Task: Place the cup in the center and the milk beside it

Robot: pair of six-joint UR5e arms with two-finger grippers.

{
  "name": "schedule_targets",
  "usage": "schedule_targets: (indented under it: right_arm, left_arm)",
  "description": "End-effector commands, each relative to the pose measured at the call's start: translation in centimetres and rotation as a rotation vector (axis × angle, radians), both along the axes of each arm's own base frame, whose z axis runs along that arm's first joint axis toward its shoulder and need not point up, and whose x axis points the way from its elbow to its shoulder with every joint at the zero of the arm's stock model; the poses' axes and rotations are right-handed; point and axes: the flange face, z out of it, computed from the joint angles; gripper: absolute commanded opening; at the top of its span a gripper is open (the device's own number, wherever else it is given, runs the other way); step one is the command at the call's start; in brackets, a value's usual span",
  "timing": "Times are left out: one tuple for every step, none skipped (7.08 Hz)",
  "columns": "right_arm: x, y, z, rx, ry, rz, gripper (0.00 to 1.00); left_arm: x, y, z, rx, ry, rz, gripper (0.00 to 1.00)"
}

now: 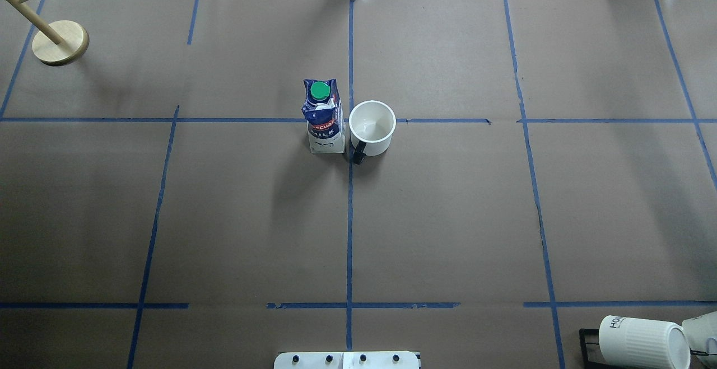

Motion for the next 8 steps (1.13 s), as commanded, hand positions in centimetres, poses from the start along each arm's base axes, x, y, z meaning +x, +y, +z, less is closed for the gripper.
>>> schedule_targets:
  right_arm:
    - [-0.6,0.0,0.0,-0.007,0.006,-0.011,1.00]
    - [-0.9,0.0,0.4,-0.011,0.026,-0.018,1.00]
    - [-0.8,0.4,0.9,-0.019,0.027,-0.018,1.00]
    - [-0.8,0.6,1.2,-0.022,0.026,-0.018,1.00]
    - [-0.9,0.5,1.0,-0.018,0.019,-0.018,1.00]
    - [-0.9,0.6,1.3,-0.022,0.020,-0.018,1.00]
    - [-0.9,0.9,1.9,-0.042,0.017,-0.010,1.00]
    - [-1.0,0.9,2.2,-0.048,0.020,-0.012,1.00]
  left_arm:
    - [-0.3,3.0,2.4,-0.035,0.008,-0.005,1.00]
    - [-0.2,5.6,2.7,-0.039,0.004,-0.016,1.00]
    - [-0.2,8.3,4.2,-0.077,0.009,-0.040,1.00]
    - [-0.1,8.5,3.8,-0.107,0.012,-0.073,1.00]
    - [0.1,8.1,3.8,-0.122,0.007,-0.084,1.00]
    - [0.1,9.1,4.3,-0.112,0.016,-0.082,1.00]
    - [0.0,9.2,3.7,-0.091,0.005,-0.085,1.00]
    - [0.0,9.3,3.7,-0.094,-0.001,-0.087,1.00]
